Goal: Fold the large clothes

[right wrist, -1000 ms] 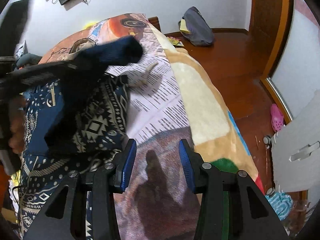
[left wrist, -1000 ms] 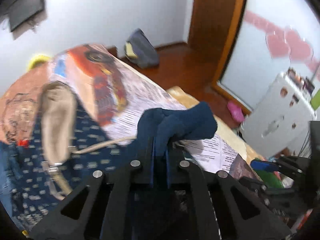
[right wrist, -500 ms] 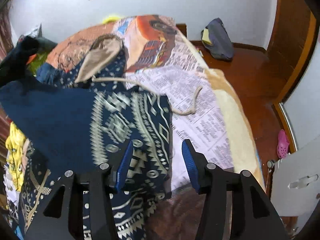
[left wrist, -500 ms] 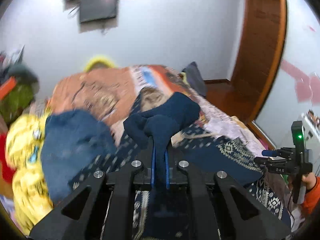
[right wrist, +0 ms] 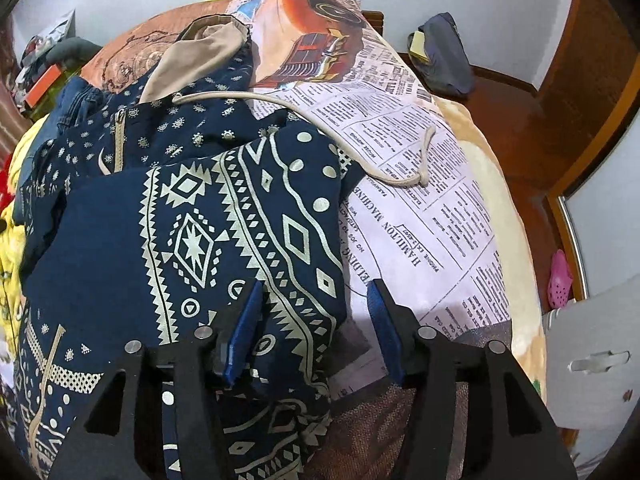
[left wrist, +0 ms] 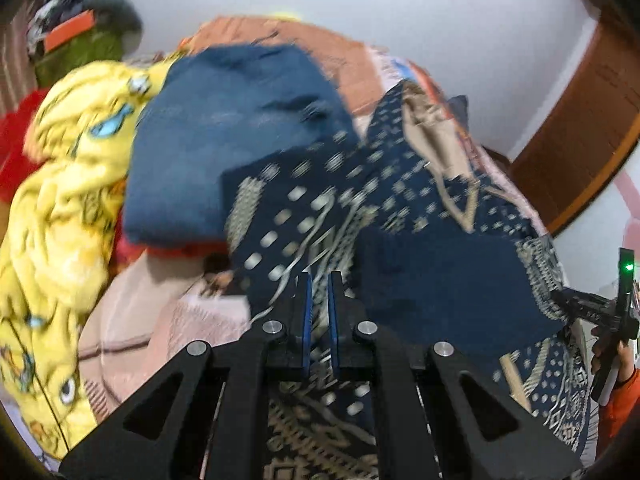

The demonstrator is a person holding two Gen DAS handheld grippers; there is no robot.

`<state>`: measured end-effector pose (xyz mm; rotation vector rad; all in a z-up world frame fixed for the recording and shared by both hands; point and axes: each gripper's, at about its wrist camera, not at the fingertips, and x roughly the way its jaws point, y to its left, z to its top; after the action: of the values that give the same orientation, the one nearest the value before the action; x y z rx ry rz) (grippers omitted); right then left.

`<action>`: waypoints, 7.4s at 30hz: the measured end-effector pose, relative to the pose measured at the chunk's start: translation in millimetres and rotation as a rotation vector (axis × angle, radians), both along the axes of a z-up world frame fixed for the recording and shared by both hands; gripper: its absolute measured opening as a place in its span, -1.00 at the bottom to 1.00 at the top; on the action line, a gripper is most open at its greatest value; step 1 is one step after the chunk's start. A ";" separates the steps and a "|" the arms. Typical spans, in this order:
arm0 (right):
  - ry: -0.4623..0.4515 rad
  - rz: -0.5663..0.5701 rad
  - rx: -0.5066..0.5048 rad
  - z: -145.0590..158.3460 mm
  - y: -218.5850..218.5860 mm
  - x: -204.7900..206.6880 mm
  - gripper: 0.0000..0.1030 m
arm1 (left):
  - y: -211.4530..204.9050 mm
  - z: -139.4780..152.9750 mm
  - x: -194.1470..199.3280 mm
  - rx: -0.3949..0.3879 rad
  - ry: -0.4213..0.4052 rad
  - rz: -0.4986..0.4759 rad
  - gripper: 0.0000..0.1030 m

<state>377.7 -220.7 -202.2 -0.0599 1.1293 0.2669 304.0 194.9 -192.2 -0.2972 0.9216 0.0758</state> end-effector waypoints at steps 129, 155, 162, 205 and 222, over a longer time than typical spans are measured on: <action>-0.138 0.364 0.142 84.1 94.2 19.5 -0.80 | -120.3 70.3 105.6 0.171 -0.042 -0.443 -0.84; 0.006 0.283 0.174 46.5 77.9 0.6 -0.34 | -99.3 13.5 83.6 0.160 0.068 -0.403 -0.10; -0.038 0.261 0.199 54.5 83.4 27.5 -0.25 | -100.8 24.4 122.2 0.141 0.038 -0.378 -0.07; -0.051 0.354 0.246 111.8 95.2 -31.5 -0.87 | -115.5 82.4 61.2 0.017 -0.032 -0.473 -0.79; 0.089 0.336 0.270 59.3 75.7 -100.2 -0.79 | -123.8 12.5 -27.7 0.067 0.100 -0.554 -0.33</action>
<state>277.5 -145.0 -142.9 0.0022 1.1606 0.7257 276.3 71.0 -179.7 0.0317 1.0706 -0.3910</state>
